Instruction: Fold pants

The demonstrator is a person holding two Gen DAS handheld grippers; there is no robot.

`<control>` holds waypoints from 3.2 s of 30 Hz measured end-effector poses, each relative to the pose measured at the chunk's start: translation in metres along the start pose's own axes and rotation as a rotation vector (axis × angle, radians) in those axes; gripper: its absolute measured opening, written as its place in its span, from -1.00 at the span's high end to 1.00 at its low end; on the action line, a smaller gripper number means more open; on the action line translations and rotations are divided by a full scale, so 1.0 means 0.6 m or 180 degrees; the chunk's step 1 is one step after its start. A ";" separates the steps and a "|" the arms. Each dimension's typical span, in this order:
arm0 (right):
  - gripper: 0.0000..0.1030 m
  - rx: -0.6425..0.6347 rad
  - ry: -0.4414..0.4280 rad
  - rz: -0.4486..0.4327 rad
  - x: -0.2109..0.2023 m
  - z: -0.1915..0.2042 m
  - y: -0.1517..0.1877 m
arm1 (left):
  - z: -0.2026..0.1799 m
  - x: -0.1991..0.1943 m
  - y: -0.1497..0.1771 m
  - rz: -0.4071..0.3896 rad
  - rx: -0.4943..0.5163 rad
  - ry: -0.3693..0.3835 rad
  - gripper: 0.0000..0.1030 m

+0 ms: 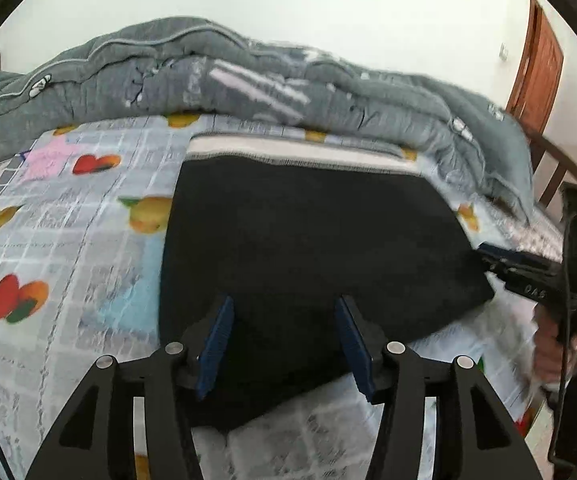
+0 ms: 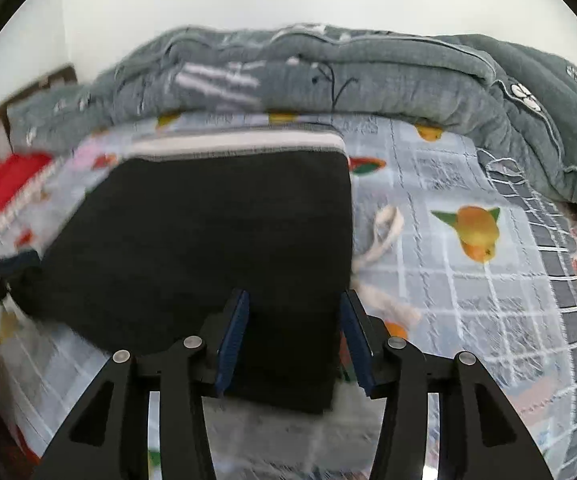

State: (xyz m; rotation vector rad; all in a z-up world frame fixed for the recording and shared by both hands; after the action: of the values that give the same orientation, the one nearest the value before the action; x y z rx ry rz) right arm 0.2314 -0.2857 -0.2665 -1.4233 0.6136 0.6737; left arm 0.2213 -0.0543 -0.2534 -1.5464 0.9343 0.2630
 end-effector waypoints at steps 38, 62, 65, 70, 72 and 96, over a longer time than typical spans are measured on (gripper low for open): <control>0.42 -0.0047 0.0508 -0.0035 0.157 -0.016 -0.168 | 0.099 0.185 -0.156 0.0251 0.0110 -0.0720 -0.41; 0.40 0.0065 0.0564 0.0077 0.094 0.007 -0.077 | 0.026 0.077 -0.032 0.0387 0.0148 -0.0435 -0.40; 0.40 0.0082 0.0547 0.0053 0.092 0.006 -0.075 | 0.027 0.074 -0.018 0.0361 0.0162 -0.0434 -0.40; 0.40 0.0094 0.0570 0.0042 0.091 0.006 -0.072 | 0.027 0.071 -0.016 0.0393 0.0106 -0.0377 -0.39; 0.39 0.0093 0.0588 0.0031 0.090 0.006 -0.071 | 0.028 0.076 -0.018 0.0405 0.0117 -0.0367 -0.39; 0.36 -0.0178 0.0404 0.0080 0.043 0.026 -0.041 | 0.008 0.058 -0.013 0.0251 -0.0215 -0.0416 -0.39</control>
State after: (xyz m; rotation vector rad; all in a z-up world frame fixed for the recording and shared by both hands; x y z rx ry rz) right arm 0.2665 -0.2698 -0.2681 -1.5208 0.7177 0.6279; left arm 0.2504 -0.0644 -0.2713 -1.5365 0.8919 0.4507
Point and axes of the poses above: each gripper's, at about its wrist camera, not at the fingertips, and x roughly the way its jaws point, z to its left, y to its underside, the point moved 10 cm from there along x, roughly the way its jaws point, and after that the axes turned 1 degree about y, right-handed, at the moved point
